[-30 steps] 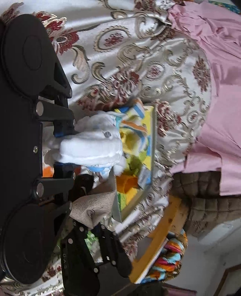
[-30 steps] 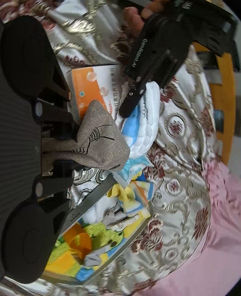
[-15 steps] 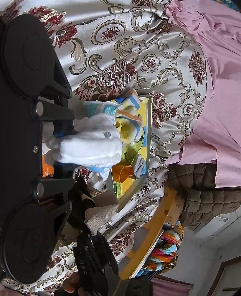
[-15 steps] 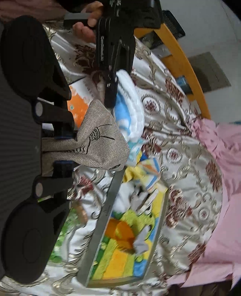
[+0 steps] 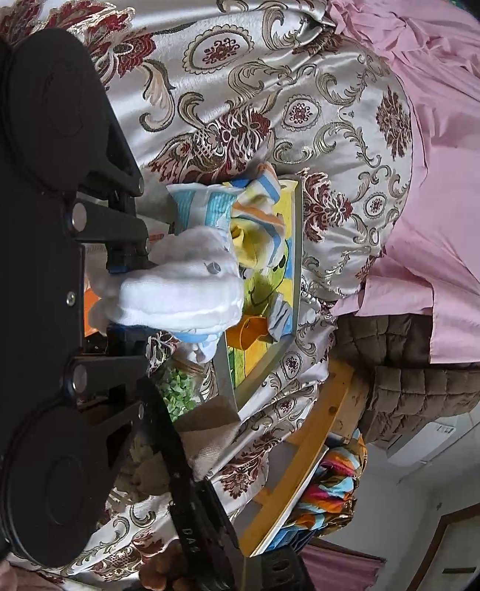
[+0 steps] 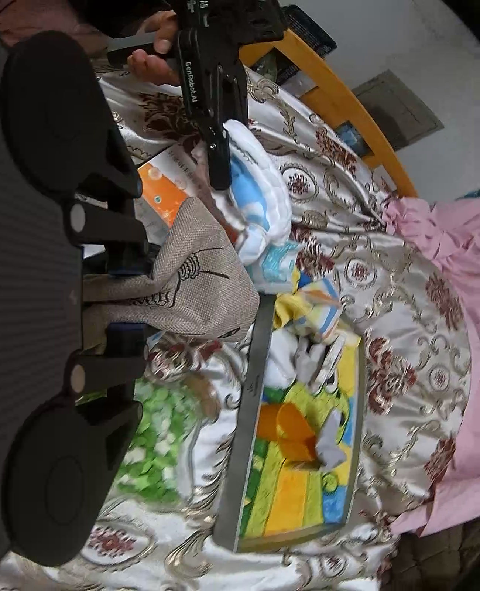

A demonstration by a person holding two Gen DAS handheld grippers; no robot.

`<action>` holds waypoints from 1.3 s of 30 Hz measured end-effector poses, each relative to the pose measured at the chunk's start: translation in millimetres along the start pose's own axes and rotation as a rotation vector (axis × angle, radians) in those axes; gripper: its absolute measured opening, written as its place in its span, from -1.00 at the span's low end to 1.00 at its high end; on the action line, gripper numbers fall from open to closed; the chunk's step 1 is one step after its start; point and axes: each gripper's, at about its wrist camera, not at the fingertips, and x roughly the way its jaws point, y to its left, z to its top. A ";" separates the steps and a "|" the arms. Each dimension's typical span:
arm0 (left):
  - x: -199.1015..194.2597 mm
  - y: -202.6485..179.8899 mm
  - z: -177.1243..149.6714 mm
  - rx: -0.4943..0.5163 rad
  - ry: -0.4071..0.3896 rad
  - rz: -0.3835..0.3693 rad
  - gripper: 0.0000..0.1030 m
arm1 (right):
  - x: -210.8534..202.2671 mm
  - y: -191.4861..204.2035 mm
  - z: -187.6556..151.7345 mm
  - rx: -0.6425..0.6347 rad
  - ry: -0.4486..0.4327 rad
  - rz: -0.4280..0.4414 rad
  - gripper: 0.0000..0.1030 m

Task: Organize soft objects

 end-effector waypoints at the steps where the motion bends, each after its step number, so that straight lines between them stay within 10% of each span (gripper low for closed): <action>1: 0.1 -0.9 -0.5 0.002 0.001 -0.003 -0.54 | -2.9 -1.6 -0.7 0.008 -0.003 -0.005 -0.52; 39: -11.2 -18.2 -3.9 0.021 -0.024 -0.081 -0.54 | -112.7 34.8 18.3 -0.047 -0.031 -0.229 -0.56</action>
